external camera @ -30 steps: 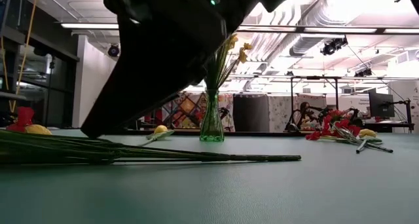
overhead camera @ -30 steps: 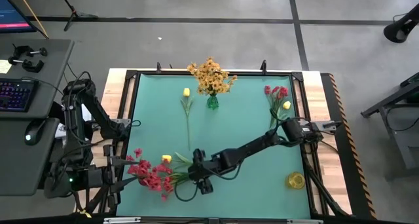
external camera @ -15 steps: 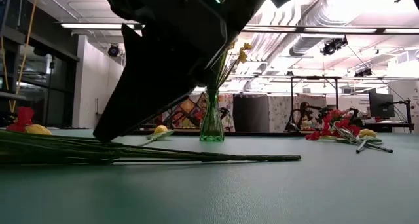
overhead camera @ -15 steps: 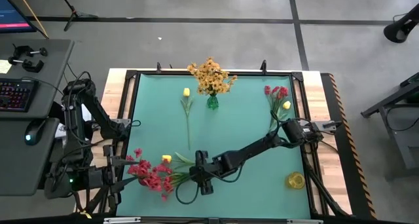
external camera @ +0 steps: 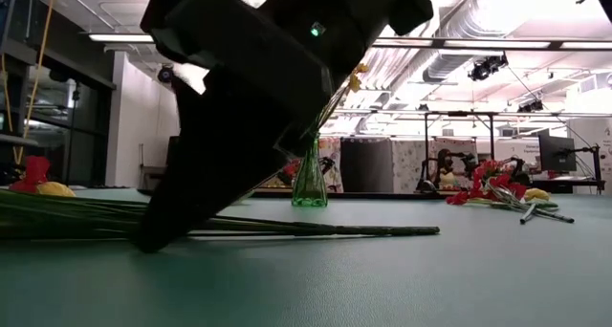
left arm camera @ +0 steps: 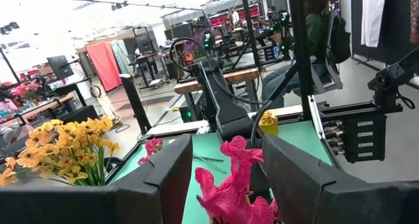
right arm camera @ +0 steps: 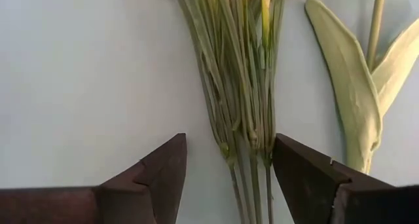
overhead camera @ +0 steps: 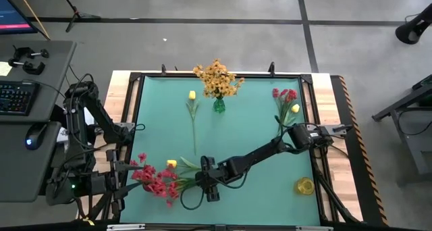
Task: Sort flowers into vase by color
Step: Put the left red flower into the red vase
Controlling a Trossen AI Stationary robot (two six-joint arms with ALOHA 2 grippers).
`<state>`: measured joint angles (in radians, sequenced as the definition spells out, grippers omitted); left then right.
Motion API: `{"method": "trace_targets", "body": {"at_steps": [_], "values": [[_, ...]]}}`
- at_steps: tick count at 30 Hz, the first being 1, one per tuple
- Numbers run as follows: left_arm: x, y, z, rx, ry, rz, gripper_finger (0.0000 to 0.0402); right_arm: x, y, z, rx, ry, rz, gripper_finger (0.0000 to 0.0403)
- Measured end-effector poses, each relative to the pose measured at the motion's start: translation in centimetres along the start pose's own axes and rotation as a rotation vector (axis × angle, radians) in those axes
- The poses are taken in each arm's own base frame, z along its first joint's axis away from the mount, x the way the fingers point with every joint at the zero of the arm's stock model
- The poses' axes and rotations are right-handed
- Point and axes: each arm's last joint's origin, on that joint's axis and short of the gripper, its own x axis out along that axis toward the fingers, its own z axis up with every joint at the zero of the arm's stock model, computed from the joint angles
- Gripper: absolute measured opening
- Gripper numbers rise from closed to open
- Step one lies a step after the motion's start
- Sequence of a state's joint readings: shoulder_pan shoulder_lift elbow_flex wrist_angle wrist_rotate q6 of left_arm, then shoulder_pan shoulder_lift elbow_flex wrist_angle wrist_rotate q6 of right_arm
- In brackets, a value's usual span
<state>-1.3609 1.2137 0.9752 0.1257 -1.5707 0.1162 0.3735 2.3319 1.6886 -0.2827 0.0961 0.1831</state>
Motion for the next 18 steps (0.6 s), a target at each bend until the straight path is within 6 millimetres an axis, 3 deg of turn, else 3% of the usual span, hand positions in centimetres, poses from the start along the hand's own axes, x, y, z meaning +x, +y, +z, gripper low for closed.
{"method": "trace_targets", "body": {"at_steps": [6,9,13,18], "values": [[0.0,0.0,0.0,0.003,0.0,0.0,0.0175,0.4,-0.1,-0.2,-0.006,0.005,-0.003,0.0195],[0.0,0.0,0.0,0.003,0.0,0.0,0.0175,0.3,0.0,0.1,-0.03,0.002,-0.017,0.0146],[0.0,0.0,0.0,0.003,0.0,0.0,0.0175,0.0,0.7,0.4,-0.073,0.017,-0.053,0.0032],[0.0,0.0,0.0,0.003,0.0,0.0,0.0175,-1.1,1.4,0.9,-0.138,0.095,-0.104,0.0017]]}}
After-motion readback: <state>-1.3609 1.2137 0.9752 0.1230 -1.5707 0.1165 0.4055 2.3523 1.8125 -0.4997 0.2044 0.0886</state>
